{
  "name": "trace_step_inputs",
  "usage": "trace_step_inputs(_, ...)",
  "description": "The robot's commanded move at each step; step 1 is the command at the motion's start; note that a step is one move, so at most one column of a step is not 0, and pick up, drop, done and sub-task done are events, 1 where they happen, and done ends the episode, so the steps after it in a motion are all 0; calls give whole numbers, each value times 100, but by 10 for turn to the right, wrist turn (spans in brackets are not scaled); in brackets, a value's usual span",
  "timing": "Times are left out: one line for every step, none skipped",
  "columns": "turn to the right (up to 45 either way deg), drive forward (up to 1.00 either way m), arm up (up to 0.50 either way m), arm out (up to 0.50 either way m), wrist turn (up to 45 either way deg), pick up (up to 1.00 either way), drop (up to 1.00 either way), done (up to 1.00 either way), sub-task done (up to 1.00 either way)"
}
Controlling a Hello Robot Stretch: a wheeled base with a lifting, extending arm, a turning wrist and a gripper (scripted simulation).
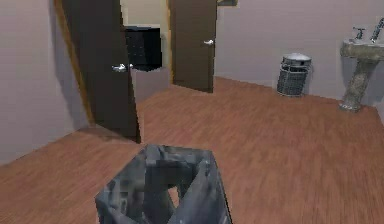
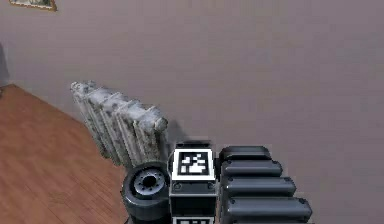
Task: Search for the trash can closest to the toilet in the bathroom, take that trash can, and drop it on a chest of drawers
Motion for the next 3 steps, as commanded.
trace_step_inputs(0, 100, 0, 0, 0, 0, 0, 0, 0)
trace_step_inputs(0, 85, 0, 0, 0, 0, 0, 0, 0)
trace_step_inputs(-450, 0, 0, 0, 0, 0, 0, 0, 0)
